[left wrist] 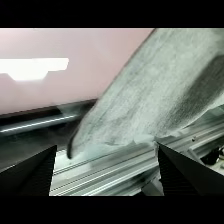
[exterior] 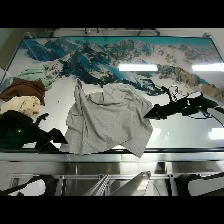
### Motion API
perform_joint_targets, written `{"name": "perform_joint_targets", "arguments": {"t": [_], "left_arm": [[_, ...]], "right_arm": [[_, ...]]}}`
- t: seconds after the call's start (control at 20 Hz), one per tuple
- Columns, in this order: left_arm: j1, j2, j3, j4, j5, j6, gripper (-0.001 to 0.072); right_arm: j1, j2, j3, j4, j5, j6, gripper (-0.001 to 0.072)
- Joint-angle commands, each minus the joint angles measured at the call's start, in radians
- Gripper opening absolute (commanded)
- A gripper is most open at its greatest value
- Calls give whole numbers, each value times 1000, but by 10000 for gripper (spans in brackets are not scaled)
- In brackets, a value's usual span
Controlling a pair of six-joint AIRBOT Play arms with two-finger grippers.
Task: Fold the shirts.
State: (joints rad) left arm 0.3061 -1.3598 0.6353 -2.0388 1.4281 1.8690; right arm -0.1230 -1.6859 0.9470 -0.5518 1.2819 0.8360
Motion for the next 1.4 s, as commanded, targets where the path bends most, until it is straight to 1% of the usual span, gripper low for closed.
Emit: {"name": "perform_joint_targets", "arguments": {"t": [0.0,0.05,0.1,0.15,0.2,0.25,0.3,0.4,0.45,0.5,0.6,0.7,0.75,0.8,0.95,1.0,1.05,1.1,1.2,1.25,1.3,1.35], "left_arm": [[-143,-82,-1,18,-91,3,684],[-169,-99,-1,18,-105,3,680],[-184,-110,-1,18,-114,3,571],[-191,-115,-1,19,-122,4,422],[-190,-114,-1,19,-128,4,299],[-187,-107,0,19,-131,5,135],[-187,-90,1,19,-135,14,15],[-187,-30,13,18,-143,16,15],[-187,11,33,-8,-134,19,15],[-187,56,61,-50,-117,40,15],[-187,172,149,-196,-89,88,15],[-187,292,259,-319,-80,105,15],[-187,354,332,-352,-79,104,15],[-187,411,406,-364,-78,103,15],[-187,555,670,-361,-107,101,16],[-181,594,760,-362,-133,101,16],[-164,625,834,-362,-163,101,16],[-134,656,905,-361,-194,101,16],[-39,704,1008,-360,-226,109,17],[18,717,1044,-360,-220,126,16],[82,721,1076,-360,-202,131,17],[140,712,1102,-361,-172,132,17]], "right_arm": [[1,10,0,14,11,-2,14],[0,19,0,14,16,-2,14],[-3,30,0,14,23,-2,14],[-7,43,0,14,31,-2,14],[-12,57,0,14,37,-2,14],[-19,76,0,14,43,-2,14],[-24,95,0,14,49,-2,14],[-40,146,0,14,79,-2,14],[-53,182,0,15,102,-2,14],[-68,226,0,14,122,-2,14],[-104,336,0,23,156,-2,13],[-149,473,0,84,167,-3,14],[-176,548,0,141,167,-24,13],[-209,634,0,232,167,-54,14],[-332,885,13,569,162,-166,14],[-381,965,31,669,141,-206,14],[-428,1038,54,737,97,-236,14],[-477,1111,85,767,24,-263,14],[-557,1216,154,722,-132,-277,13],[-585,1247,180,687,-185,-277,13],[-607,1263,200,656,-214,-275,13],[-616,1263,206,657,-215,-267,13]]}}
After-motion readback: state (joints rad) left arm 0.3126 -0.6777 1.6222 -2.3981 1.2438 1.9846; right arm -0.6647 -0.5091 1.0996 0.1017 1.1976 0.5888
